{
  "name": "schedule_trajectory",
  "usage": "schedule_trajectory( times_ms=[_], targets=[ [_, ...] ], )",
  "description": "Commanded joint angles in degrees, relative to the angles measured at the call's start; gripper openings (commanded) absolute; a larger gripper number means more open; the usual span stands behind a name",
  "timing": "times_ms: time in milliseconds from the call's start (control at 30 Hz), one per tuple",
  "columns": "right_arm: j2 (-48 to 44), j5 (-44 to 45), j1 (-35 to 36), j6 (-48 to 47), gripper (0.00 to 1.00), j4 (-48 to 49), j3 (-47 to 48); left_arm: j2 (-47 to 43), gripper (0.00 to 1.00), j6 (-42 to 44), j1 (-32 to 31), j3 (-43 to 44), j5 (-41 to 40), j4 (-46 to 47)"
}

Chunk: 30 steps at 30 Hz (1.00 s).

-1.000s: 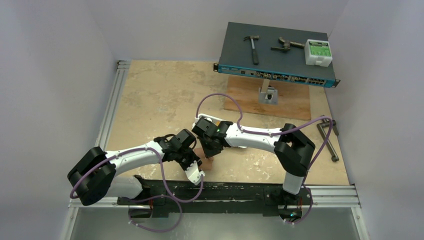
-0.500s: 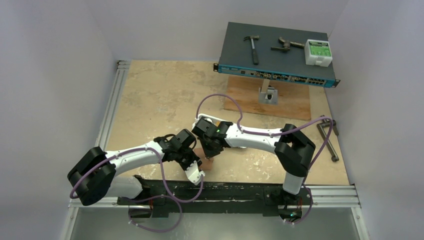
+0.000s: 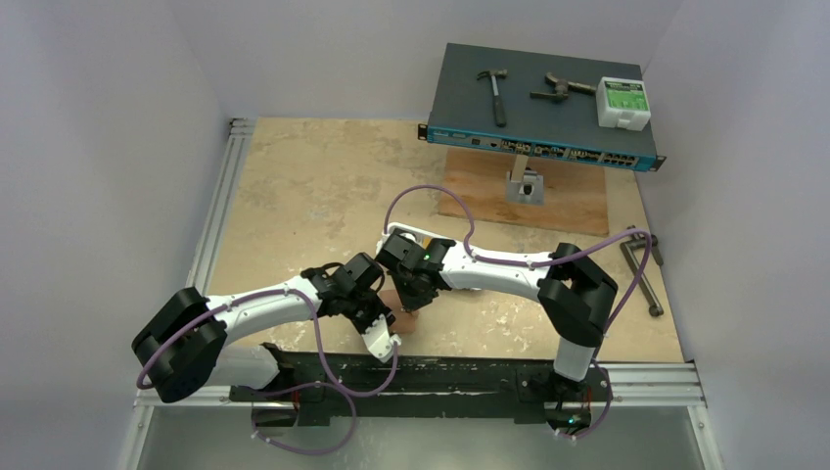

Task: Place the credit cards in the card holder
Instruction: Close the card holder at the center of the board.

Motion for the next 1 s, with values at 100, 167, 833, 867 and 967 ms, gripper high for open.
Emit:
schedule_trajectory(
  times_ms=[100, 167, 833, 867, 967],
  targets=[
    [-2.88, 0.34, 0.25, 0.63, 0.00, -0.39, 2.18, -0.44, 0.25, 1.34, -0.53, -0.43, 1.32, -3.32],
    [-3.34, 0.10, 0.29, 1.14, 0.00, 0.05, 1.90, -0.48, 0.24, 1.35, -0.53, -0.43, 1.37, -3.38],
    [-1.84, -2.40, -0.36, 6.37, 0.00, 7.49, -2.78, 0.11, 0.23, 1.17, -0.70, 0.55, 1.43, -2.83],
    [-1.84, -2.27, -0.33, 6.54, 0.00, 7.98, -3.17, 0.16, 0.23, 1.07, -0.75, 0.61, 1.41, -2.82],
    [-1.43, -2.46, -0.57, 6.94, 0.00, 9.13, -3.61, 0.29, 0.23, 1.08, -0.84, 0.64, 1.42, -2.84]
  ],
)
